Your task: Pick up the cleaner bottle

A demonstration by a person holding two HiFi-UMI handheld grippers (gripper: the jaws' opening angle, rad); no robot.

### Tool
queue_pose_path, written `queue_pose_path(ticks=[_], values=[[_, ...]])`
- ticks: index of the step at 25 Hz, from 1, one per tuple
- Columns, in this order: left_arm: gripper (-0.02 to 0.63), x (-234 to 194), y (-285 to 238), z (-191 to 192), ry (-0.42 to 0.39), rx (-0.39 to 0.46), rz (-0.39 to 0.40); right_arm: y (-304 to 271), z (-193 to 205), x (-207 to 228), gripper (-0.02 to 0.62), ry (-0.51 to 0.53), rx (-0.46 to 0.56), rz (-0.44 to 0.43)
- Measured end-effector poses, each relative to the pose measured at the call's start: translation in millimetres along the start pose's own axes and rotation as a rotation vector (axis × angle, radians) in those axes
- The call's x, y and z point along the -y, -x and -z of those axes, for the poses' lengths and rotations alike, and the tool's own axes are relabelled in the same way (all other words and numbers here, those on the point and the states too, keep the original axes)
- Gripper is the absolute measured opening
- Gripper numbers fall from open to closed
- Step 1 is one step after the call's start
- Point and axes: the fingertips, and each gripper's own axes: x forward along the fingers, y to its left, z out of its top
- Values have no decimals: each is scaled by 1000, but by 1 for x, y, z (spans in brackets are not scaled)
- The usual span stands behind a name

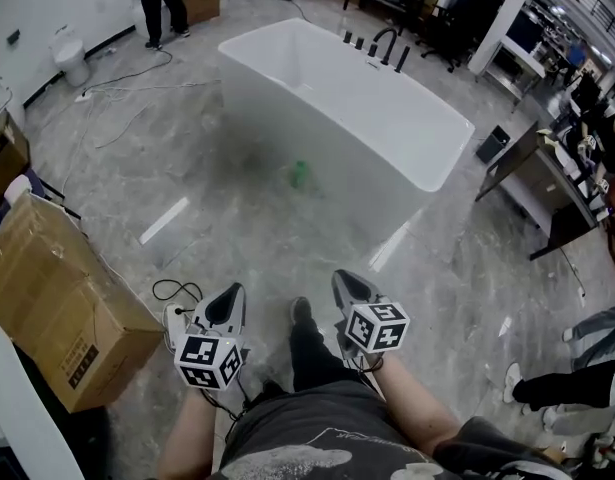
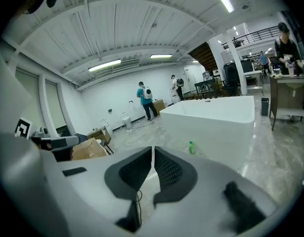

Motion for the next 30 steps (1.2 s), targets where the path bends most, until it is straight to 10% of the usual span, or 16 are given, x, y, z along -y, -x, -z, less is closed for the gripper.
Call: queue_pose_path(ticks=[19,30], values=[[17,-69,-241,-104,-73,-22,-109,-206,-121,163,31,-72,-35,16],[18,-133,-314,-140,-69,-23,-61,-262,-134,180,31,-142,-35,101]])
